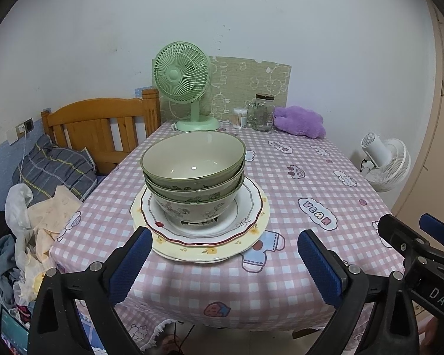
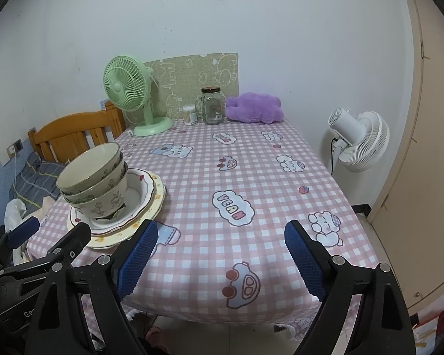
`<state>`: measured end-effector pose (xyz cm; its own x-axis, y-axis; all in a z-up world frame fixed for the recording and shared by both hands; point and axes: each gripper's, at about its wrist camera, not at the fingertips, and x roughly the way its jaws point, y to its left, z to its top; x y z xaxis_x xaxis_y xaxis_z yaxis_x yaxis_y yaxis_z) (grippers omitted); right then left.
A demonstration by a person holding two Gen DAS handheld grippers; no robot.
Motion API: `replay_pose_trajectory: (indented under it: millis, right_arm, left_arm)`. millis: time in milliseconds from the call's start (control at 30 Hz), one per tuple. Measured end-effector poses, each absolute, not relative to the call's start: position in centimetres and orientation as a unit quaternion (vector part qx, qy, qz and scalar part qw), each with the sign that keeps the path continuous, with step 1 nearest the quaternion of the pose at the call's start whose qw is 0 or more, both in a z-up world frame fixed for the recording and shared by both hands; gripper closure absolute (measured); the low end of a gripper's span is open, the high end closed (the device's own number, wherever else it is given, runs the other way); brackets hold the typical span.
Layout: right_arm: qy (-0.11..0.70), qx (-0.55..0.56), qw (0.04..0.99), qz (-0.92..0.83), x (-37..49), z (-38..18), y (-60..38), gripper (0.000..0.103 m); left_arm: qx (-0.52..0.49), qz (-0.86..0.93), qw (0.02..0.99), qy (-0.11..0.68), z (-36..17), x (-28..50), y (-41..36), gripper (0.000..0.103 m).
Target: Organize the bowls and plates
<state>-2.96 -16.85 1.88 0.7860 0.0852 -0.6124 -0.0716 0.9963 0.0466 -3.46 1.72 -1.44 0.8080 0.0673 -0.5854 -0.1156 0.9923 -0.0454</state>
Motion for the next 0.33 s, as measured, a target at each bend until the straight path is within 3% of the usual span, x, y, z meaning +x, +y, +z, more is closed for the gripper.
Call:
replay_pose_trajectory:
  millis: [333]
  right_arm:
    - [0.326,0.016,0.944,0.041,-3.04,2.01,-17.00,0.013]
  left_arm:
    - [-0.036,0.051,0.950,0.306,-1.48,-3.52,1.55,0.003]
